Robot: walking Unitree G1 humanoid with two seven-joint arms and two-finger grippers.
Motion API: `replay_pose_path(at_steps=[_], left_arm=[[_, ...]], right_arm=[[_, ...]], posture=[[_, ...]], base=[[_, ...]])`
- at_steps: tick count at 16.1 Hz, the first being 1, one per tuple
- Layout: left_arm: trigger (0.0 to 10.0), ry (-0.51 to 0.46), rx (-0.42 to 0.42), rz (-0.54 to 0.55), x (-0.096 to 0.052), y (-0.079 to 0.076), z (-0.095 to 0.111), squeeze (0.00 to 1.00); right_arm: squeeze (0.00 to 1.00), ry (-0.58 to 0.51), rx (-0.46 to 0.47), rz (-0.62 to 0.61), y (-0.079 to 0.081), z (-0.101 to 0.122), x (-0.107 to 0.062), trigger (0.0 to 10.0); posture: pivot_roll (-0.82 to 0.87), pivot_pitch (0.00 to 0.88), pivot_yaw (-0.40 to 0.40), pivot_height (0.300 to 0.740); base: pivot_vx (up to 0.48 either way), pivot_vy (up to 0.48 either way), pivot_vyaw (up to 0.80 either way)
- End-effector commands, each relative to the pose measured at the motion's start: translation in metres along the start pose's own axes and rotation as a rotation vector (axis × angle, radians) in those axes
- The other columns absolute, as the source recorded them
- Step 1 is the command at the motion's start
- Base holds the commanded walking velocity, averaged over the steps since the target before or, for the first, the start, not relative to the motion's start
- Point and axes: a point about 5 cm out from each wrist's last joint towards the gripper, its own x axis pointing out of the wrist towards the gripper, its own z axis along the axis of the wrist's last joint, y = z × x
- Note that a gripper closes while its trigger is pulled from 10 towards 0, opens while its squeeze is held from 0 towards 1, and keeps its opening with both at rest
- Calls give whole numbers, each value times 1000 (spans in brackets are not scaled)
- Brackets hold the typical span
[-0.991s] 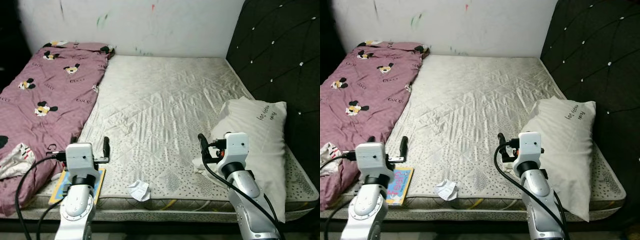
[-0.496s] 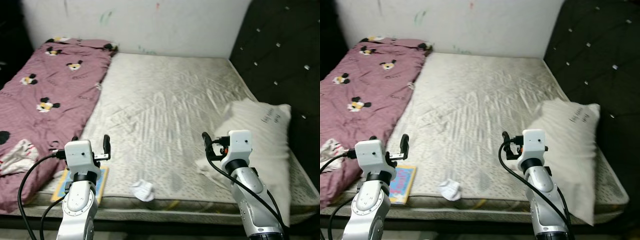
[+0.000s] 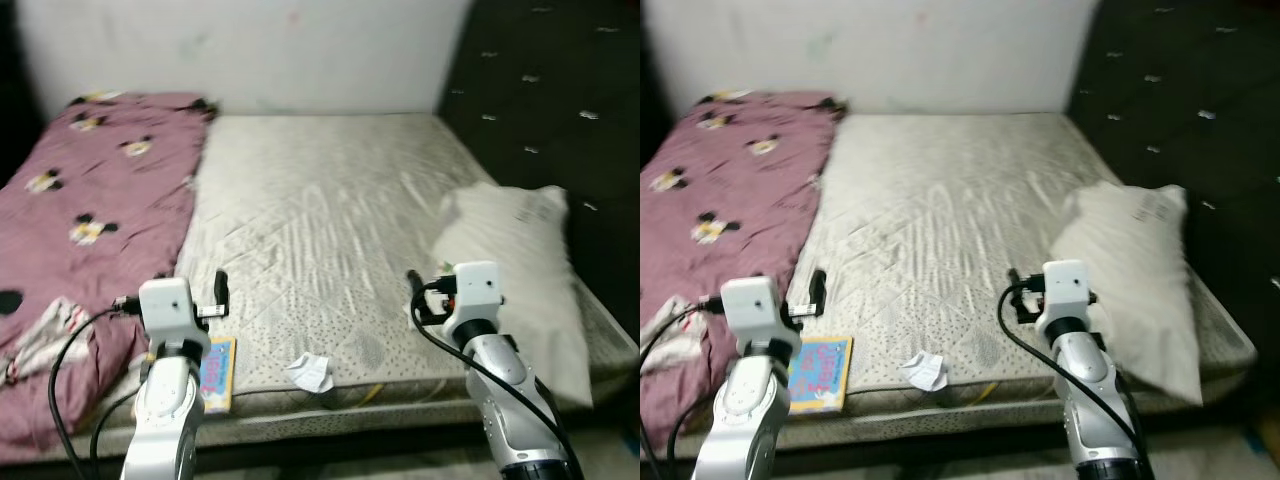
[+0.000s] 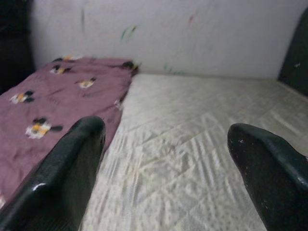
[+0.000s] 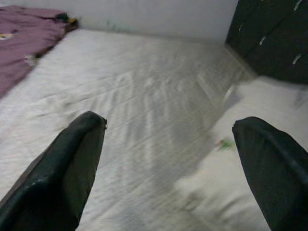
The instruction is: Clean up the room
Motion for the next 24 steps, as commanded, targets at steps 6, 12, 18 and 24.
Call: replay_pose_path(at_steps=[6, 12, 18, 24], left_arm=[[10000, 11, 10, 42, -2, 7, -2, 0], [10000, 20, -3, 31, 0, 0, -5, 0], [10000, 8, -41, -29, -3, -1, -3, 0], [10000, -6, -64, -77, -1, -7, -1, 0]], right_arm=[[0, -39, -29, 48, 10, 7, 3, 10000], [0, -65, -40, 48, 16, 10, 8, 10000], [0, -65, -41, 35, 13, 10, 11, 10000], [0, -75, -33, 33, 13, 10, 13, 10000]], posture=[[22, 32, -24, 740], [23, 34, -23, 740], [30, 33, -34, 740], [27, 15, -32, 740]], base=[[0, 0, 0], [0, 0, 358], [0, 0, 0], [126, 0, 0]])
